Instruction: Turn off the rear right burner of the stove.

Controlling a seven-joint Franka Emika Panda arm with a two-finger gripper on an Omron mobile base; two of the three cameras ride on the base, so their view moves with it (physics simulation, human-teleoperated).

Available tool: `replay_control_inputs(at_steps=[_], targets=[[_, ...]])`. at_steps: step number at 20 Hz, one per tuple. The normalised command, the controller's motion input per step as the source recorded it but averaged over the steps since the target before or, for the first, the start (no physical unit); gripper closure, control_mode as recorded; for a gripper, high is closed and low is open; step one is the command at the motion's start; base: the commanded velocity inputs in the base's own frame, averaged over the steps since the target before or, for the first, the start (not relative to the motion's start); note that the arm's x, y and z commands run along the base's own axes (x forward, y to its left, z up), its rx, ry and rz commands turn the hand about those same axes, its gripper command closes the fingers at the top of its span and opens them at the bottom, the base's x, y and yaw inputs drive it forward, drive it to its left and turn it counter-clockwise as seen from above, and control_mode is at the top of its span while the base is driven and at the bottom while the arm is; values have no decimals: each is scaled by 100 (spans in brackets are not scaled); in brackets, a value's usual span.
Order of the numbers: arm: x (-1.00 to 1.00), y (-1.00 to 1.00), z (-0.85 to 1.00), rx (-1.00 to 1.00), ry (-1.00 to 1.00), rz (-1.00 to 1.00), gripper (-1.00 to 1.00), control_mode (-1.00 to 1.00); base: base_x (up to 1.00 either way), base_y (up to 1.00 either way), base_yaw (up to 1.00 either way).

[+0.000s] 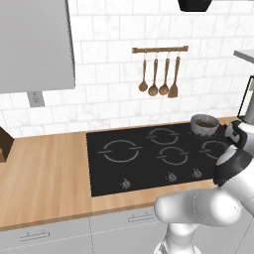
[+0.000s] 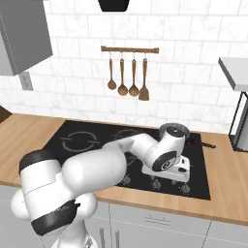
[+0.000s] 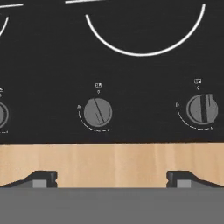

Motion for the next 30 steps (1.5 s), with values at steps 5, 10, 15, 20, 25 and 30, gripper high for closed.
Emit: replay_control_inputs(at_steps=[5,10,15,20,25,30], targets=[[0,0,-21,0,-2,6,-100,-100,0,0,0],[5,18,-17,0,3,6,-100,-100,0,0,0],[27,42,-11,-3,6,5,-100,-100,0,0,0],[18,12,-11,-2,1,3,-100,-100,0,0,0],[2,-7,-25,-1,0,6,-100,-100,0,0,0],[2,-34,-17,0,-1,8,-100,-100,0,0,0]])
